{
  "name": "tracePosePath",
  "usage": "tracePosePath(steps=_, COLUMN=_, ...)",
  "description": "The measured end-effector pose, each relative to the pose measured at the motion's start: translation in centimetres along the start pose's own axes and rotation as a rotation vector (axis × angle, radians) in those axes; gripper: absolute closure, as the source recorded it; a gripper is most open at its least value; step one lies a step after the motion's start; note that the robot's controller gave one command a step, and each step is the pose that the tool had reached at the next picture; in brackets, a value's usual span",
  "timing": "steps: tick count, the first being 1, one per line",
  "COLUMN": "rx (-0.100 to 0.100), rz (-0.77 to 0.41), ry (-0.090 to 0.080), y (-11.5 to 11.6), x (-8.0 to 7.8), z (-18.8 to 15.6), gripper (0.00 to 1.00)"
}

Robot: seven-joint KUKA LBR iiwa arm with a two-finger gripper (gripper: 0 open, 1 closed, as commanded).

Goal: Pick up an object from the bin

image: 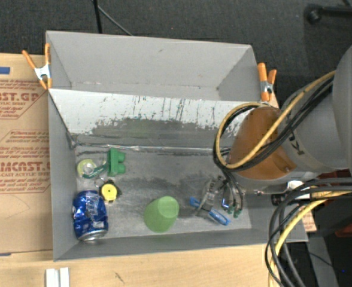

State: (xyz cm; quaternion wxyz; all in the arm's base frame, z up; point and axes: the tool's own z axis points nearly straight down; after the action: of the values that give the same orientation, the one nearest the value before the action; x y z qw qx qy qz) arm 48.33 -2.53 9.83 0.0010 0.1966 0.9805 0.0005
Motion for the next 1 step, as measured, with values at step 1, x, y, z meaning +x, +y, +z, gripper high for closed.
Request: tracePosePath(steps=1, rx=0.000, rz=-0.001, ry=0.000, y=0.07, x=-0.01, z=-2.61, gripper=1.00)
